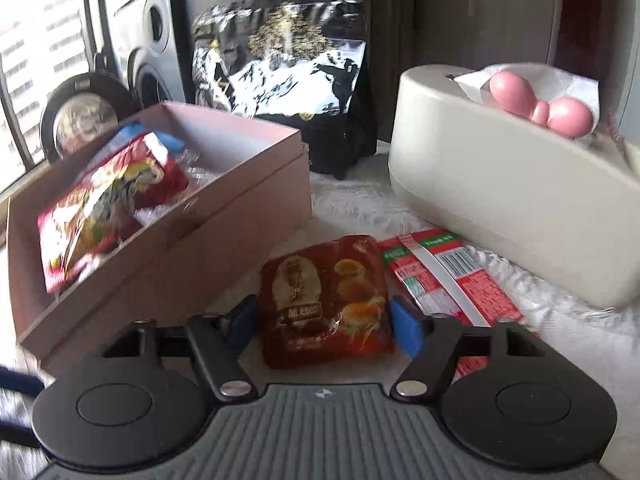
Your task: Organize snacks
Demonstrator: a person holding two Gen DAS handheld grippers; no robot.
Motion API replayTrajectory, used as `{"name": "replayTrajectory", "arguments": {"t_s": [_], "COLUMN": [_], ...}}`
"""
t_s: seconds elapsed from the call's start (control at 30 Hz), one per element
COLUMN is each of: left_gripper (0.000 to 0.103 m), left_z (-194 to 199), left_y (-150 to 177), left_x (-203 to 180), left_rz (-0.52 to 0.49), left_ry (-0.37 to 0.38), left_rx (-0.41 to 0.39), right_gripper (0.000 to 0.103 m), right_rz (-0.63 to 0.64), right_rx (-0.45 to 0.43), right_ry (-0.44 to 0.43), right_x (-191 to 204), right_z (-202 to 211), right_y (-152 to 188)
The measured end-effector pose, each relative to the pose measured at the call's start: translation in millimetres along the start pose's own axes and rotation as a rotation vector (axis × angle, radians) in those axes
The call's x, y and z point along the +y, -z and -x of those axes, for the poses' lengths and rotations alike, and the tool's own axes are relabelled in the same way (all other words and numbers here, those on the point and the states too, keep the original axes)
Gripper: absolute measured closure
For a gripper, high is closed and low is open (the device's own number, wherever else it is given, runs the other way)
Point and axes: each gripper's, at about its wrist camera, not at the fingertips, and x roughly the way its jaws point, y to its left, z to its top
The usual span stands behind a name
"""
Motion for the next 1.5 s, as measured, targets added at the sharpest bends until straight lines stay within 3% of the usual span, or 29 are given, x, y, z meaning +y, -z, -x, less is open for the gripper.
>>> {"name": "replayTrajectory", "arguments": {"t_s": [0.1,0.43,0.57,0.77,0.87,1.03,1.27,1.5], "left_gripper": [0.060,0.060,0.060,0.060,0.060,0.060,0.057,0.052], "left_z": [1,4,7,7,8,-10,-54,-78], "left_y": [1,2,6,5,4,2,-10,-19], "left_x": [-2,-5,-9,-14,-23,-56,-90,-115], "left_rz": [0.004,0.040,0.037,0.029,0.032,-0.039,-0.096,-0.225], "left_ry": [0.000,0.008,0.033,0.029,0.057,0.090,0.075,0.038], "left_rx": [-0.005,-0.013,-0.014,0.007,0.009,0.049,0.087,0.070], "right_gripper": [0.036,0.035,0.032,0.032,0.031,0.029,0.029,0.026], "right_rz": [-0.020,-0.269,-0.393,-0.404,-0.343,-0.265,-0.468,-0.543], "right_rx": [0.023,0.016,0.021,0.016,-0.063,-0.109,-0.111,-0.145], "right_ry": [0.033,-0.029,-0.138,-0.148,-0.062,0.188,0.296,0.272], "right_x": [1,17,29,46,46,39,0,-15], "right_z": [15,103,111,122,151,166,163,162], "right_y": [6,48,69,90,93,104,143,166]}}
